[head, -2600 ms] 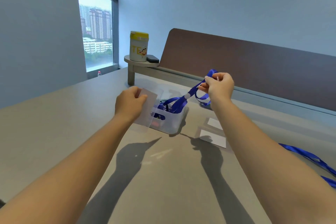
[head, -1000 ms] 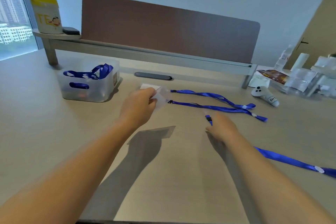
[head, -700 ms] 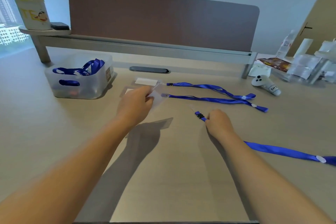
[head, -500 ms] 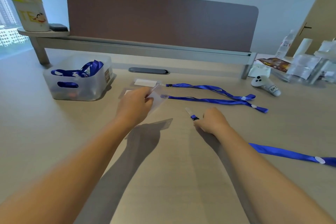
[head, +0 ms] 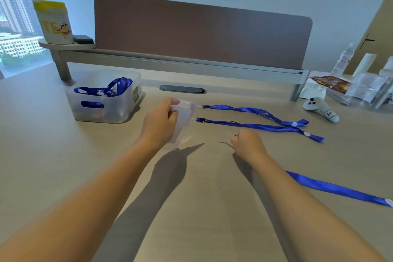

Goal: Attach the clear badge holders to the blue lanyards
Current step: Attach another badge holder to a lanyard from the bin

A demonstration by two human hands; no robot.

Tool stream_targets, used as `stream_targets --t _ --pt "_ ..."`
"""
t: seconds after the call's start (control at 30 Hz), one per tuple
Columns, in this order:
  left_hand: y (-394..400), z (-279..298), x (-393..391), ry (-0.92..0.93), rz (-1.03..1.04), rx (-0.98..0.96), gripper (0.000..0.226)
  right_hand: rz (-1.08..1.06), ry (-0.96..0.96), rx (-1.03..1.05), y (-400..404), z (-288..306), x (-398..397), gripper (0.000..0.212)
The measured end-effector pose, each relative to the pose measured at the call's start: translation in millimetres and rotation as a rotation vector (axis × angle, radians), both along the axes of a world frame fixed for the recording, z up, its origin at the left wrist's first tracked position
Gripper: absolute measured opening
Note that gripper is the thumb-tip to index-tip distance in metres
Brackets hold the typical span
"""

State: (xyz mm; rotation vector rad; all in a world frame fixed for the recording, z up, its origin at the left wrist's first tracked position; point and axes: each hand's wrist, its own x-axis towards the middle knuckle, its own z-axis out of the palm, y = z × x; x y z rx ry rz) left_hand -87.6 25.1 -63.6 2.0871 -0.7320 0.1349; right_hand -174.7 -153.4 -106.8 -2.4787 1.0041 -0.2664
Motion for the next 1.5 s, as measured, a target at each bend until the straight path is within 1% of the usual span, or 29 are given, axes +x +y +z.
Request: stream_targets --t 0.07,0.17,0.23,0.27,0.33,0.37,0.47,0.53,0.67,0.83,0.97,1.13,1.2,1.23,1.33,1.37,1.43,1.5 --pt "-1.0 4.6 -0.7 0.034 0.014 -0.032 0.030 0.008 -0.133 0.131 3.0 10.8 3.0 0.027" --pt "-3.9 10.2 -0.8 0.112 0.026 -0.111 0.023 0.064 -0.322 0.341 17.3 34.3 4.2 0.023" --pt "-5.6 11.7 -1.6 0.186 0.032 -0.166 0.010 0.106 -0.406 0.426 28.2 48.5 3.8 0.020" --pt "-6.2 12.8 -2.6 0.215 0.033 -0.195 0.010 0.128 -0.436 0.452 33.6 53.8 3.3 0.018" --pt "-6.3 15.4 -6.2 0.255 0.013 -0.235 0.023 0.172 -0.463 0.484 45.0 63.8 1.8 0.018" --pt "-6.0 17.2 -8.8 0.272 -0.001 -0.244 0.023 0.187 -0.471 0.499 50.3 68.1 1.0 0.020" --pt "-4.1 23.0 -16.9 0.291 -0.057 -0.259 0.010 0.194 -0.506 0.562 64.0 79.2 -1.3 0.026" --pt "-2.2 26.1 -20.5 0.299 -0.085 -0.270 0.023 0.199 -0.521 0.602 71.1 83.9 -2.5 0.028" --pt "0.0 27.7 -22.9 0.263 -0.081 -0.292 0.030 0.187 -0.547 0.657 78.0 86.4 -1.8 0.027" --pt "1.2 25.2 -23.0 0.114 -0.041 -0.253 0.033 0.156 -0.549 0.712 81.0 87.7 -0.7 0.027" --pt "3.2 24.8 -27.4 -0.017 -0.049 -0.231 0.031 0.177 -0.591 0.780 82.5 90.5 -1.4 0.027" --pt "2.1 23.7 -24.6 -0.036 -0.077 -0.226 0.034 0.253 -0.635 0.927 85.8 91.4 -3.3 0.022" --pt "4.4 23.6 -23.8 -0.092 -0.092 -0.197 0.037 0.265 -0.633 0.975 87.1 93.2 -4.1 0.022" --pt "6.4 23.2 -23.1 -0.170 -0.094 -0.164 0.038 0.256 -0.630 0.986 87.3 94.0 -4.1 0.022" --pt "14.3 22.0 -19.9 -0.569 -0.095 0.024 0.037 0.212 -0.600 0.987 88.3 95.9 -4.4 0.025" --pt "16.8 21.6 -17.3 -0.664 -0.112 0.101 0.038 0.205 -0.588 0.979 88.3 95.8 -4.2 0.026" --pt "20.7 21.0 -11.7 -0.786 -0.091 0.211 0.046 0.205 -0.566 0.953 88.3 95.3 -4.0 0.027" --pt "23.0 22.8 -10.2 -0.847 -0.085 0.303 0.050 0.218 -0.546 0.925 88.1 94.4 -4.0 0.026"
